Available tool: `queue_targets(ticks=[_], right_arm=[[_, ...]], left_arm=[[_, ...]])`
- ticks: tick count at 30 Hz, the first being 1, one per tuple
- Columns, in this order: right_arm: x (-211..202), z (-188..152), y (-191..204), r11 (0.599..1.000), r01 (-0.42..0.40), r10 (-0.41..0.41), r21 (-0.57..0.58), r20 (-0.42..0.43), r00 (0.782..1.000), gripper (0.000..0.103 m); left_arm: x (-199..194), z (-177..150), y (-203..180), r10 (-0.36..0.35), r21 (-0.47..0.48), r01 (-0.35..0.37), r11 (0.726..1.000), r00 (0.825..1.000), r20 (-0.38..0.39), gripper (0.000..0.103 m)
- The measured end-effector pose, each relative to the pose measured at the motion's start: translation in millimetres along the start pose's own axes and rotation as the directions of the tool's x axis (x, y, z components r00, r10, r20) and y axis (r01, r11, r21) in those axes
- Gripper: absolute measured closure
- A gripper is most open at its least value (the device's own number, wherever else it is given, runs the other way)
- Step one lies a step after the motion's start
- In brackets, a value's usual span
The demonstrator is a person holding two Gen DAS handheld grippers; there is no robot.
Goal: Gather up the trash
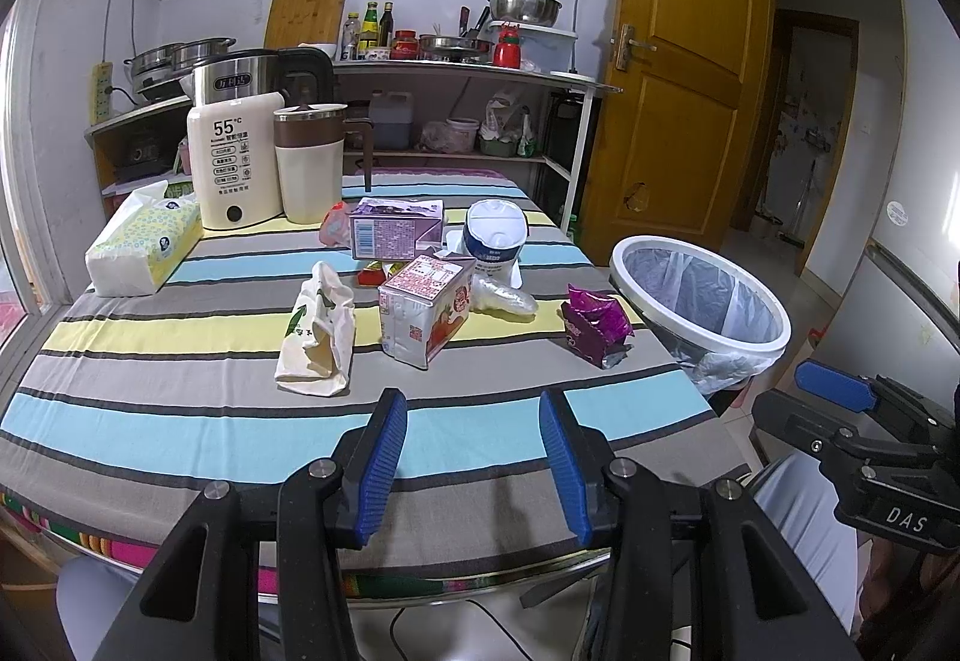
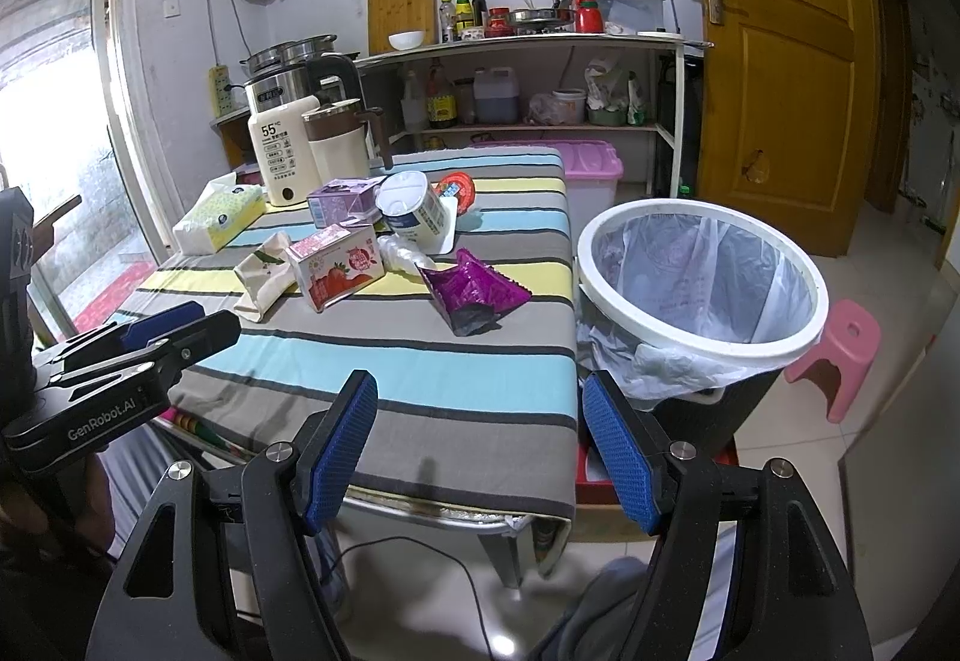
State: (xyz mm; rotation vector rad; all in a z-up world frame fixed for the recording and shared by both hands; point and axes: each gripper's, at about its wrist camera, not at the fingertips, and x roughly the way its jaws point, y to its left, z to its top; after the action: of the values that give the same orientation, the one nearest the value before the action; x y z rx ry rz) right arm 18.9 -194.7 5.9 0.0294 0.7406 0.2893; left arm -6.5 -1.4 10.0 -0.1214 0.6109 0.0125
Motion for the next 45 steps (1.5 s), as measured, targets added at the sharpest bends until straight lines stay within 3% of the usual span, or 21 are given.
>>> queue_targets(ticks=[26, 45], right_arm=[[6.7, -2.4, -0.8, 1.0, -0.011, 0.011, 0.0, -0.013, 1.0, 0.031], [61.3, 22.1, 8.2, 0.995, -0.069, 0.064, -0.066, -0.071, 0.995, 0.031]], left_arm=[[5.8, -2.5, 3.8, -0.002, -0.015, 0.002, 1.0, 1.0, -0.017, 0.057], [41.2, 17.8, 65.9, 0.119, -0.099, -0.123, 0.987, 0.992, -0.04, 0.057]])
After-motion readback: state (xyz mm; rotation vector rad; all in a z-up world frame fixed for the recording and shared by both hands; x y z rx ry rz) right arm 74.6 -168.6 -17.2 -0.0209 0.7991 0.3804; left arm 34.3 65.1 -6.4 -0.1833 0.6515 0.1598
